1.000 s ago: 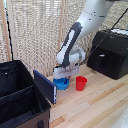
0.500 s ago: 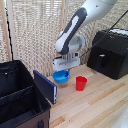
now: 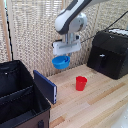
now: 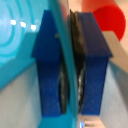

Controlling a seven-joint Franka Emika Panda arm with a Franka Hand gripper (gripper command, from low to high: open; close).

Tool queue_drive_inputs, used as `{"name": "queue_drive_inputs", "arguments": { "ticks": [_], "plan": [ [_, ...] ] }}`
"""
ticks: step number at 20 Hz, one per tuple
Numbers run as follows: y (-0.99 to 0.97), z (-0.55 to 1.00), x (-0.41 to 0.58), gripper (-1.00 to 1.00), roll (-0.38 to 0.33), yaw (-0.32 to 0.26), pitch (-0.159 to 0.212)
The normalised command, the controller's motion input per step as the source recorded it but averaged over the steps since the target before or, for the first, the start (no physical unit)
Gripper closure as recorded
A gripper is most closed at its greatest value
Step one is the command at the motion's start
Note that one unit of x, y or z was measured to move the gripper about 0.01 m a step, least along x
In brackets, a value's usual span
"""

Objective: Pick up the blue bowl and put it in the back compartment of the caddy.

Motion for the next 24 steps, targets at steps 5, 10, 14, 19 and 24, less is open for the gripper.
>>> {"name": "queue_drive_inputs", "arguments": {
  "ticks": [5, 10, 14, 19, 24],
  "plan": [
    [0.68, 0.96, 0.000, 1.00, 0.010, -0.094, -0.069],
    [0.80, 0.77, 0.127, 1.00, 0.008, -0.082, -0.052],
    [0.87, 0.47, 0.320, 1.00, 0.000, -0.059, -0.011],
    [0.89, 0.16, 0.411, 1.00, 0.000, -0.040, 0.003],
    [0.91, 0.05, 0.363, 1.00, 0.000, -0.026, 0.024]
  ]
}}
